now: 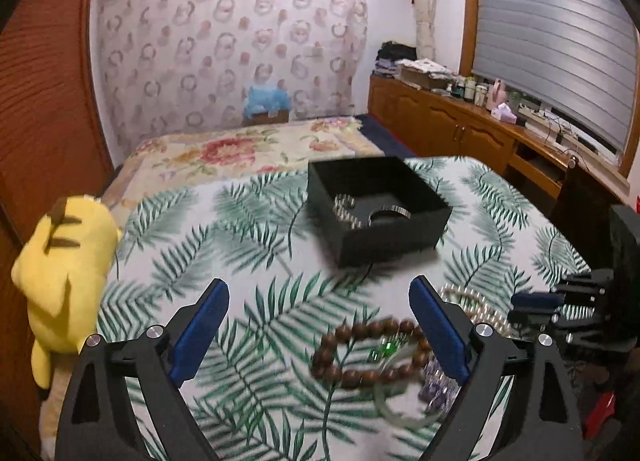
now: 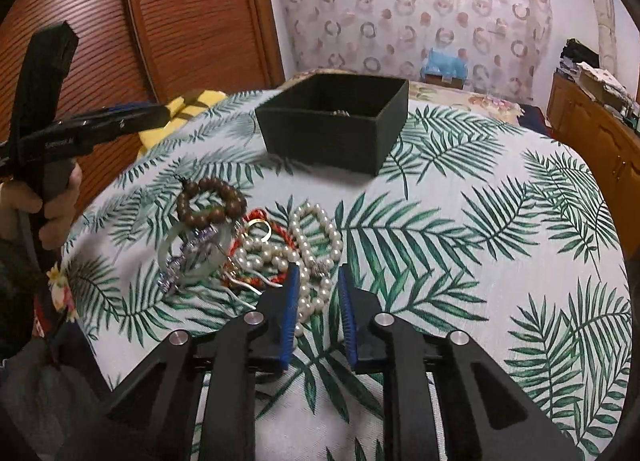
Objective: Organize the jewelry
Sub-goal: 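Grasp the wooden bead bracelet with the left tool while the right tool grasps a pearl necklace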
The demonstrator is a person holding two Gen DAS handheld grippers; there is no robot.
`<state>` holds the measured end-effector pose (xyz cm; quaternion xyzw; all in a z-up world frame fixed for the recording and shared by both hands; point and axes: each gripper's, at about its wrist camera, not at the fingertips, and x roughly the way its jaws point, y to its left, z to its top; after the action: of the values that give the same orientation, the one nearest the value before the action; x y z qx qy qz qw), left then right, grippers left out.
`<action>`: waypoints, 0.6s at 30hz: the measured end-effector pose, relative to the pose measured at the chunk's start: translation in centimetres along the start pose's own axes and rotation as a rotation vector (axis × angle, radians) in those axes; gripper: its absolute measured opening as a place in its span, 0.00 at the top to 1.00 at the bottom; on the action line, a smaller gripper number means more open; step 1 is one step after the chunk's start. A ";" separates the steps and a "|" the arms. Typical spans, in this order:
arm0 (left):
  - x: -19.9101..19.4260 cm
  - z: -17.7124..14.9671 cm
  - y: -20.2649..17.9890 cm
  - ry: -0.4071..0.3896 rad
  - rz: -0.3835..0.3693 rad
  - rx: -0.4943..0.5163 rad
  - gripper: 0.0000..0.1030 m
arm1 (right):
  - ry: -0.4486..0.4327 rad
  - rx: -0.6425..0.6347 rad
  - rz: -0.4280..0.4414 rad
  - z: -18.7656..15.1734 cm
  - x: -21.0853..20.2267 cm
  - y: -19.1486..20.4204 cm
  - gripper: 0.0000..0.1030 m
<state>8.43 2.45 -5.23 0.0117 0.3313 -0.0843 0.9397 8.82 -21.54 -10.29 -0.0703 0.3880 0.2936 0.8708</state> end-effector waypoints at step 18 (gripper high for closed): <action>3.4 -4.2 2.2 0.154 0.035 -0.037 0.15 | 0.071 -0.018 -0.171 0.8 1.5 -1.2 0.85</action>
<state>8.79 4.43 -10.69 0.0067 0.4037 -0.0608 0.9129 10.74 -21.55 -10.96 -0.1213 0.4083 0.2190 0.8778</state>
